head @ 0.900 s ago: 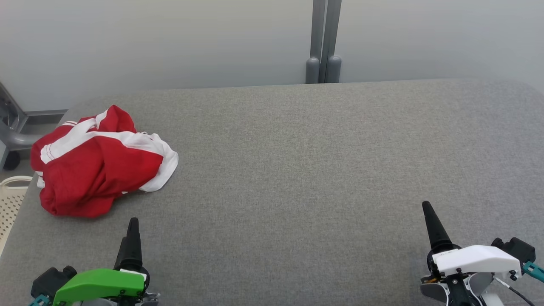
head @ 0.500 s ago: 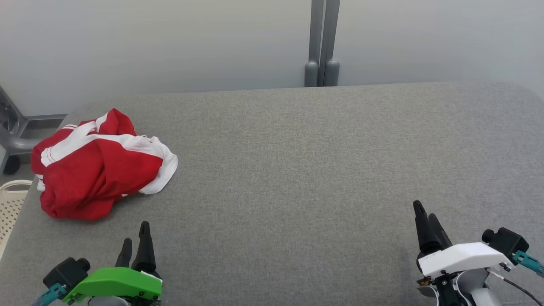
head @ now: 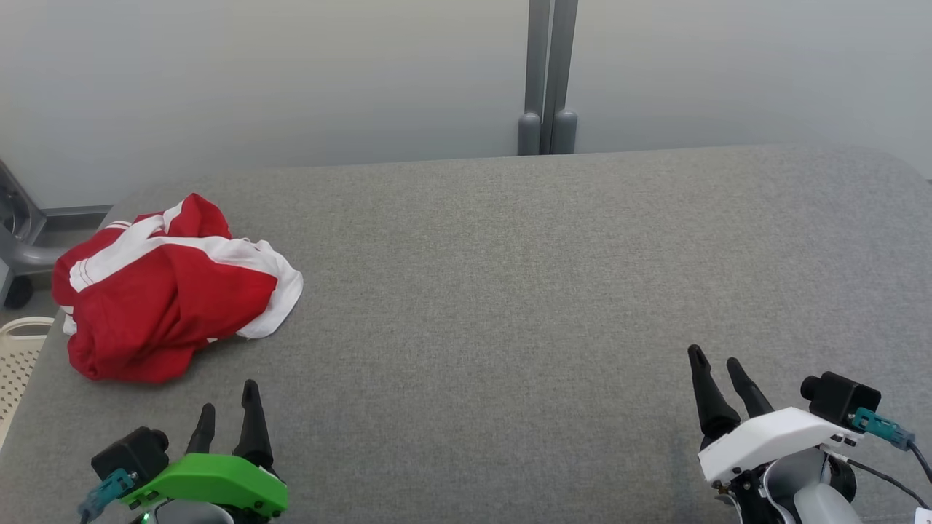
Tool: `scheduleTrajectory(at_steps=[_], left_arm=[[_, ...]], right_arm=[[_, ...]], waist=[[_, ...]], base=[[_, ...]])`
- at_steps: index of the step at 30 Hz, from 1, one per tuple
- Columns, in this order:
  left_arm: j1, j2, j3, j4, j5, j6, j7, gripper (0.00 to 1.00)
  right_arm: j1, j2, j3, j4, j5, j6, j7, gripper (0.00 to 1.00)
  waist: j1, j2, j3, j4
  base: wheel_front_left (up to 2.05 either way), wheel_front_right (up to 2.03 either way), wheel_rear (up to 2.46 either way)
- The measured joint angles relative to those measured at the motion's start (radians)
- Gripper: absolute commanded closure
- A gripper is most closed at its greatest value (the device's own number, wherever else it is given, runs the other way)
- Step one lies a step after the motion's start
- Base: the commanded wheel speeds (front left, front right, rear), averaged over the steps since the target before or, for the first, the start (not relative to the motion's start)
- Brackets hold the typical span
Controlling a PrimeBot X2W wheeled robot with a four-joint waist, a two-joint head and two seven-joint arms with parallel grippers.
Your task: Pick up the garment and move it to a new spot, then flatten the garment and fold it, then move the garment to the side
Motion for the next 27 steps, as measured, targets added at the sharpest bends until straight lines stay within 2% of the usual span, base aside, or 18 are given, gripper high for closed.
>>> scheduleTrajectory(at_steps=[9, 27], left_arm=[[-0.004, 0.020, -0.026, 0.012, 0.080, 0.012, -0.026, 0.00], [-0.004, 0.063, -0.074, 0.022, 0.192, 0.007, -0.038, 0.00]], right_arm=[[0.000, -0.001, -0.001, -0.012, -0.119, 0.000, 0.016, 0.00], [0.001, -0.002, 0.023, -0.010, -0.309, 0.000, 0.027, 0.00]], waist=[[0.0000, 0.0000, -0.009, -0.006], [0.0000, 0.0000, -0.027, -0.025]], base=[[0.00, 0.00, 0.00], [0.00, 0.00, 0.00]])
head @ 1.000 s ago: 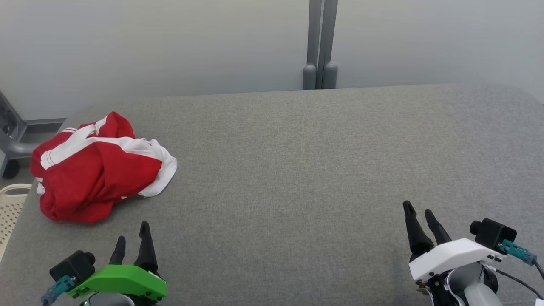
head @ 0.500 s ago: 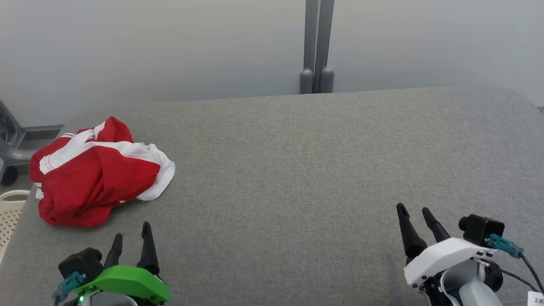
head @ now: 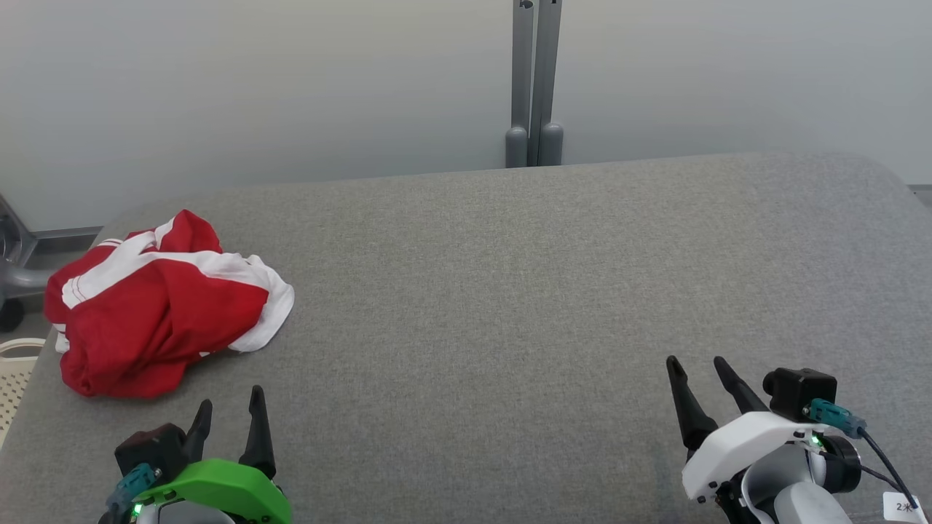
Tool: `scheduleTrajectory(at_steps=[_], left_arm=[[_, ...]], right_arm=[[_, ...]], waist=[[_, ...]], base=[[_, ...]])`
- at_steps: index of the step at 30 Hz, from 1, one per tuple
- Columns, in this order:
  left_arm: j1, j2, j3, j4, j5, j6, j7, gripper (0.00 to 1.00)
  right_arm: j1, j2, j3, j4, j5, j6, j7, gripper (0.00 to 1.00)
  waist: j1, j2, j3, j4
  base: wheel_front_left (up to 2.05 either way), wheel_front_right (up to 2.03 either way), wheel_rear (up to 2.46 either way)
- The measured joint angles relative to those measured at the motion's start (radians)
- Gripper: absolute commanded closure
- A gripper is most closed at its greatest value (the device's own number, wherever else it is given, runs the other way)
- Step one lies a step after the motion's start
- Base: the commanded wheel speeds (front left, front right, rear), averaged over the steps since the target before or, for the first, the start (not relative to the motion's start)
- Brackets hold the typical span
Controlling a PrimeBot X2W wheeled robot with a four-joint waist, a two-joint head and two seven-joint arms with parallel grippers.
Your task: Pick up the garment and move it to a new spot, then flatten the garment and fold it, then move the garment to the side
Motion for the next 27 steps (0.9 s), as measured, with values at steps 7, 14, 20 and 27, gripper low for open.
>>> scheduleTrajectory(at_steps=[7, 14, 20, 27], left_arm=[[0.000, 0.007, -0.010, 0.002, 0.033, 0.007, 0.017, 0.00], [-0.001, 0.024, -0.012, -0.003, 0.065, 0.028, 0.016, 0.00], [0.000, 0.029, -0.008, -0.005, 0.071, 0.037, 0.021, 0.00], [0.002, 0.036, -0.017, -0.023, 0.101, 0.049, 0.030, 0.00]], right_arm=[[0.000, 0.000, 0.007, 0.002, -0.062, 0.000, 0.010, 0.00], [0.000, -0.001, 0.007, 0.002, -0.114, 0.000, 0.001, 0.00], [-0.002, -0.002, 0.005, 0.007, -0.156, 0.000, -0.013, 0.00], [-0.007, -0.002, 0.009, 0.012, -0.204, 0.000, -0.028, 0.00]], waist=[[0.0000, 0.0000, -0.004, -0.003], [0.0000, 0.0000, -0.008, -0.006], [0.0000, 0.0000, -0.010, -0.008], [0.0000, 0.0000, -0.013, -0.011]], base=[[0.00, 0.00, 0.00], [0.00, 0.00, 0.00], [0.00, 0.00, 0.00], [0.00, 0.00, 0.00]])
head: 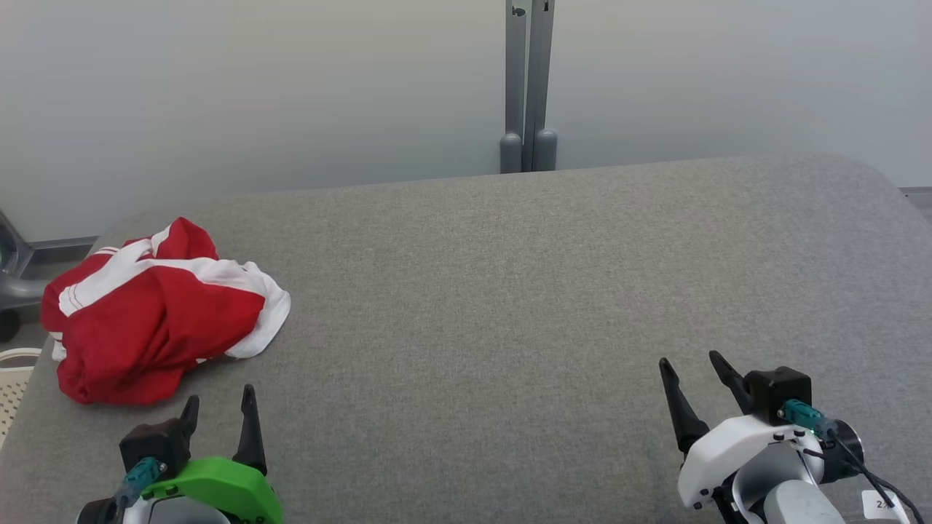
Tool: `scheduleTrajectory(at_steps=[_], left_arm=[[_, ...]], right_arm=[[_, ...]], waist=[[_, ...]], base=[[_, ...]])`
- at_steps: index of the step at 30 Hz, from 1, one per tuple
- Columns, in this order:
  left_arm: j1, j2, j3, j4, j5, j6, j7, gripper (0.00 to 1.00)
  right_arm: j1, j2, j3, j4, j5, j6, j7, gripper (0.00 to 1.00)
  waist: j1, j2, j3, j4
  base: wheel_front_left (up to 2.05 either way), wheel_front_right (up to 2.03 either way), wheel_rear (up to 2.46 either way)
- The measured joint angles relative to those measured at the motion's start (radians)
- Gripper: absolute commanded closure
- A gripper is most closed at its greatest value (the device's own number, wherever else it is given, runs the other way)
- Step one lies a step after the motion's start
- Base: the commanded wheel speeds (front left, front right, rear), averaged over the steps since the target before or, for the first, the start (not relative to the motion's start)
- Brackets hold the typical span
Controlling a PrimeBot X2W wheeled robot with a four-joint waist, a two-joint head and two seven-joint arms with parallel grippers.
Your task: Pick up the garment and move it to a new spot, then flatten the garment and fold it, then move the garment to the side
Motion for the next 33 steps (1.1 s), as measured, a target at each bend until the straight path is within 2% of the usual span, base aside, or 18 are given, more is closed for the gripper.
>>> scheduleTrajectory(at_steps=[12, 26, 33], left_arm=[[0.004, 0.014, -0.022, -0.013, 0.047, 0.018, -0.009, 0.00], [0.005, 0.011, -0.020, -0.007, 0.020, 0.024, -0.009, 0.00], [0.005, 0.006, -0.007, -0.001, -0.012, 0.010, -0.018, 0.00]], right_arm=[[-0.011, -0.001, 0.002, 0.011, -0.064, 0.000, -0.020, 0.00], [-0.011, -0.001, -0.001, 0.018, -0.062, 0.000, -0.025, 0.00], [-0.009, -0.002, -0.002, 0.015, -0.041, 0.000, -0.040, 0.00]], waist=[[0.0000, 0.0000, -0.005, -0.006], [0.0000, 0.0000, -0.004, 0.000], [0.0000, 0.0000, -0.003, 0.038]], base=[[0.00, 0.00, 0.00], [0.00, 0.00, 0.00], [0.00, 0.00, 0.00]])
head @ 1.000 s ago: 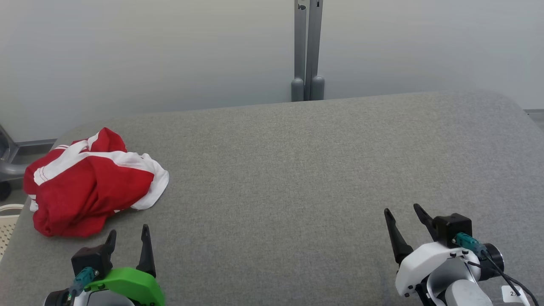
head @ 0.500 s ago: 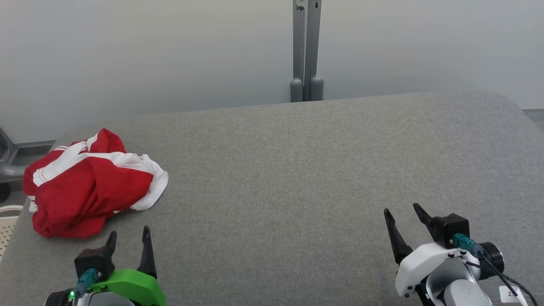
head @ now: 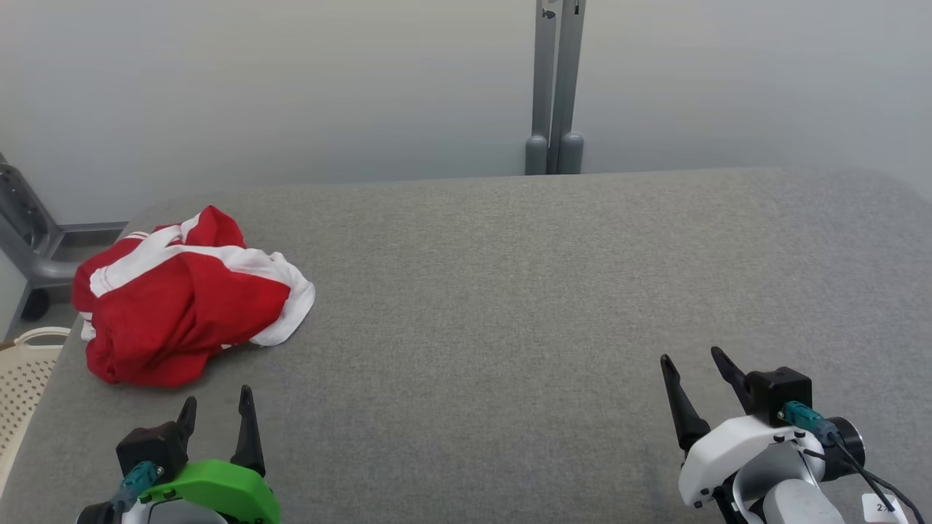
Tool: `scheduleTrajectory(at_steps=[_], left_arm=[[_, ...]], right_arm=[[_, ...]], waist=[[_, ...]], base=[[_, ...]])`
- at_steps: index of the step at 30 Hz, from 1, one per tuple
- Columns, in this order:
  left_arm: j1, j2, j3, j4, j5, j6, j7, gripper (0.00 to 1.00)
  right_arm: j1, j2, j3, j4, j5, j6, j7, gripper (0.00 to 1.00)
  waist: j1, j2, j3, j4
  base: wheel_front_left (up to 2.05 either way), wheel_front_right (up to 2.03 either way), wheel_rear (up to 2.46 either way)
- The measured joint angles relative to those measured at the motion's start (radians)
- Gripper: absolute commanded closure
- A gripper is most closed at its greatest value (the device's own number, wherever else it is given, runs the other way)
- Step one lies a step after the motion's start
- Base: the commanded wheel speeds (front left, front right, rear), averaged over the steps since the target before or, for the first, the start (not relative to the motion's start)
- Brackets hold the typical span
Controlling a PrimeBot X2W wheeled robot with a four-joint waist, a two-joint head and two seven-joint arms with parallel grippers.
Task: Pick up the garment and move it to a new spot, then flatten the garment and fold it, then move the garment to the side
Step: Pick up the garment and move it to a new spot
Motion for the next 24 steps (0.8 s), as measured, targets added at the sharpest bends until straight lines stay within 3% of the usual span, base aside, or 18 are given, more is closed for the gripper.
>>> scheduleTrajectory(at_steps=[24], left_arm=[[0.073, 0.071, 0.004, -0.098, -0.009, 0.021, 0.049, 0.00]], right_arm=[[0.024, 0.001, 0.063, 0.054, 0.106, 0.000, -0.063, 0.00]], waist=[[0.0000, 0.0000, -0.024, 0.309]], base=[[0.00, 0.00, 0.00]])
